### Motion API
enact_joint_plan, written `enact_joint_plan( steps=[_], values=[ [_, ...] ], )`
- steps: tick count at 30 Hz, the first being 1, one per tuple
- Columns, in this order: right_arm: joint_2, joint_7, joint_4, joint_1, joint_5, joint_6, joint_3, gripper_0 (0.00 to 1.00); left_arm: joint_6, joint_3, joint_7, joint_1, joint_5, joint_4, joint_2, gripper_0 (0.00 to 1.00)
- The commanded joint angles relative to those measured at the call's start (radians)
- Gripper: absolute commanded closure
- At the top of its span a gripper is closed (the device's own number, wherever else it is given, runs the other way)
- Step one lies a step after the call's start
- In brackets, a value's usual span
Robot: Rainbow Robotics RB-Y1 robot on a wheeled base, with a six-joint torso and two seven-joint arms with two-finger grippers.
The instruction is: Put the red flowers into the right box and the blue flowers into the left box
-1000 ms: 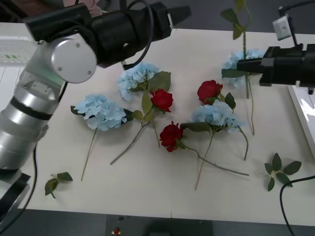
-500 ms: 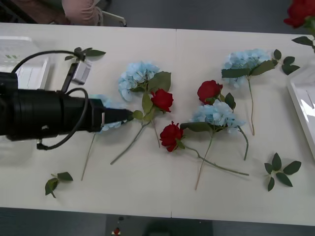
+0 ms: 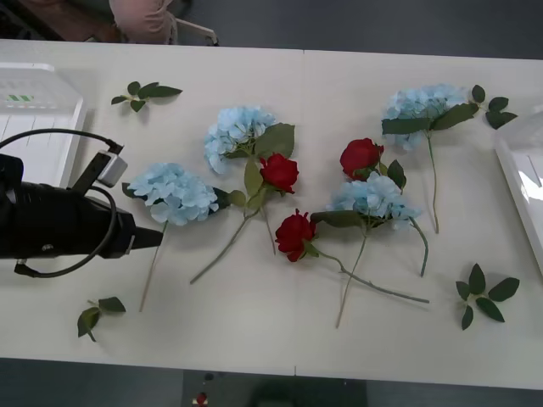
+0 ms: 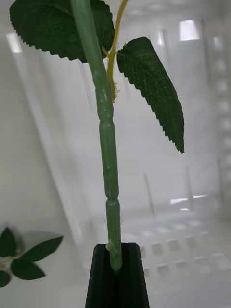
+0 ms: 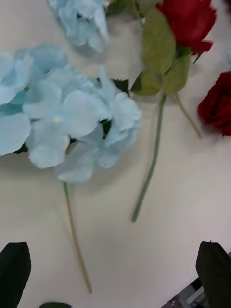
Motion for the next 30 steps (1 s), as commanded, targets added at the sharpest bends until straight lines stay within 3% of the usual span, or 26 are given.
enact_joint_plan(
  steps=[1, 8, 12, 13, 16, 25, 30],
  values=[
    [-0.047, 0.095, 0.03, -0.002, 0.048, -0.045, -0.006, 1.0, -0.005, -0.03, -0.139, -0.045, -0.033, 0.068, 0.012, 0.0],
    [-0.025, 0.11, 0.091, 0.113, 0.032, -0.263, 0.053, 1.0, -0.077, -0.117, -0.184, -0.119, -0.07, 0.224, 0.013, 0.0],
    [-0.015, 0.113, 0.091, 0.165, 0.01, -0.323, 0.07, 0.98, -0.08, -0.203, -0.176, -0.216, -0.122, 0.289, 0.012, 0.0],
    [-0.015, 0.113, 0.091, 0.173, 0.007, -0.326, 0.07, 0.81, -0.085, -0.219, -0.173, -0.231, -0.13, 0.304, 0.012, 0.0],
    [-0.015, 0.116, 0.091, 0.174, 0.005, -0.321, 0.07, 0.0, -0.12, -0.265, -0.168, -0.276, -0.133, 0.359, 0.01, 0.0],
    [-0.013, 0.138, 0.073, 0.173, -0.163, -0.315, 0.07, 0.0, -0.18, -0.381, -0.162, -0.398, -0.14, 0.514, -0.017, 0.0],
    [-0.009, 0.13, -0.027, 0.15, -0.226, -0.265, 0.056, 0.0, -0.193, -0.391, -0.165, -0.447, -0.153, 0.6, -0.072, 0.0]
  ],
)
